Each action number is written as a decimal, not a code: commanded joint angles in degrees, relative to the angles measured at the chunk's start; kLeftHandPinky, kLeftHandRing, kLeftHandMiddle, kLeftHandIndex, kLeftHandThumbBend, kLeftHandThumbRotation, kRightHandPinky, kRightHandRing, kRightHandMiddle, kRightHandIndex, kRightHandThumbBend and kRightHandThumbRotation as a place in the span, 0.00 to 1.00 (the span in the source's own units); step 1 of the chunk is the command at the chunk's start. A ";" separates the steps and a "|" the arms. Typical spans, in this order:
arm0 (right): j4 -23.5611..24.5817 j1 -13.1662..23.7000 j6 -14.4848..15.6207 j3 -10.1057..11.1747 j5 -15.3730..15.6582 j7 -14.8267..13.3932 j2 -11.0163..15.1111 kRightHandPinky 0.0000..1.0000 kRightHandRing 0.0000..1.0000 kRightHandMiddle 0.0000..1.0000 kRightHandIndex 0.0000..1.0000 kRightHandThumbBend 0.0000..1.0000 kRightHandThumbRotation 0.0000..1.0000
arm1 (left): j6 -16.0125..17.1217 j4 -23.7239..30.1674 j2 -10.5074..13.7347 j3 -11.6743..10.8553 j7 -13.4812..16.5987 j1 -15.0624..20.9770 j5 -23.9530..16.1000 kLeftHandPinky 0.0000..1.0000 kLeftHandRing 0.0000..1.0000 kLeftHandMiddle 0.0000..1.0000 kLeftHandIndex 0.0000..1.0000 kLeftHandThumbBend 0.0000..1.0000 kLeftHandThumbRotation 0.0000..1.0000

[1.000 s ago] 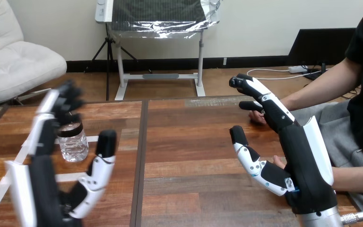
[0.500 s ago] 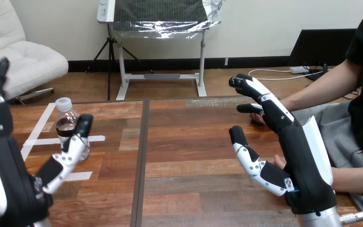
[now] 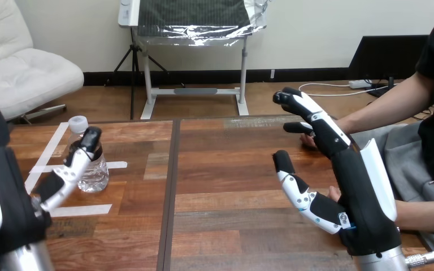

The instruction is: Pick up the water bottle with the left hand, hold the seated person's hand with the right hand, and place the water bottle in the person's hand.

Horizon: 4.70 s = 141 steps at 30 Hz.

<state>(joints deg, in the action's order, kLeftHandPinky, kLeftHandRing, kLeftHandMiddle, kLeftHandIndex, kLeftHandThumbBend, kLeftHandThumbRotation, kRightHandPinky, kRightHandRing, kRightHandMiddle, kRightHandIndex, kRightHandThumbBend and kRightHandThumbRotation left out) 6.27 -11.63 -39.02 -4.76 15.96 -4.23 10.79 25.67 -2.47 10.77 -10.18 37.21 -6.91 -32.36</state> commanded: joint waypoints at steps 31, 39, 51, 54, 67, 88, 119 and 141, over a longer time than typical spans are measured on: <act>-0.60 3.37 -0.36 0.85 -0.08 -0.20 -0.96 0.79 0.88 0.91 0.83 0.17 0.00 | -16.22 -21.81 6.84 1.89 -14.94 23.63 9.04 0.83 0.92 0.94 0.95 0.90 0.40; -1.07 3.67 -0.83 0.75 -0.40 0.01 -0.78 0.79 0.88 0.91 0.83 0.17 0.00 | -18.92 -25.94 7.46 3.25 -15.45 27.70 8.28 0.81 0.90 0.93 0.95 0.92 0.42; -0.56 3.71 0.06 0.65 -0.57 0.52 -0.62 0.79 0.88 0.91 0.83 0.17 0.00 | -20.75 -31.88 8.60 5.37 -15.72 33.04 8.22 0.80 0.91 0.94 0.96 0.91 0.43; -0.62 3.81 0.04 0.70 -0.62 0.61 -0.59 0.79 0.88 0.91 0.83 0.17 0.00 | -20.85 -33.42 8.78 5.71 -15.64 34.23 8.35 0.80 0.91 0.94 0.96 0.91 0.44; -1.35 4.44 -0.80 1.07 -0.03 0.51 -0.35 0.79 0.88 0.91 0.83 0.17 0.00 | -20.62 -39.73 9.75 7.19 -15.71 38.34 9.02 0.80 0.91 0.95 0.96 0.91 0.46; -2.32 5.42 -1.74 1.27 -0.72 0.75 0.09 0.79 0.89 0.90 0.81 0.18 0.00 | -20.07 -51.72 11.03 10.05 -14.48 44.79 8.93 0.84 0.92 0.94 0.95 0.92 0.49; -2.29 5.87 -1.76 1.62 -0.82 1.39 0.90 0.75 0.86 0.89 0.79 0.19 0.00 | -24.00 -62.11 11.37 13.32 -14.95 49.67 8.77 0.80 0.89 0.92 0.92 0.92 0.56; -1.40 5.52 -1.10 2.43 0.00 1.22 1.30 0.74 0.85 0.87 0.77 0.20 0.00 | -25.30 -63.94 10.86 15.04 -15.44 50.04 9.00 0.77 0.86 0.89 0.89 0.88 0.55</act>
<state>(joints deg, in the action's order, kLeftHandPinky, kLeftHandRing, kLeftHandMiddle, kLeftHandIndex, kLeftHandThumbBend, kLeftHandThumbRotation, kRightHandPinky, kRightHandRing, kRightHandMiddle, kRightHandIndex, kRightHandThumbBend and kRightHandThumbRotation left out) 3.67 -9.85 -39.83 -3.78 15.68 -2.82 11.60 0.22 -66.10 20.40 3.78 21.56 37.57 -22.96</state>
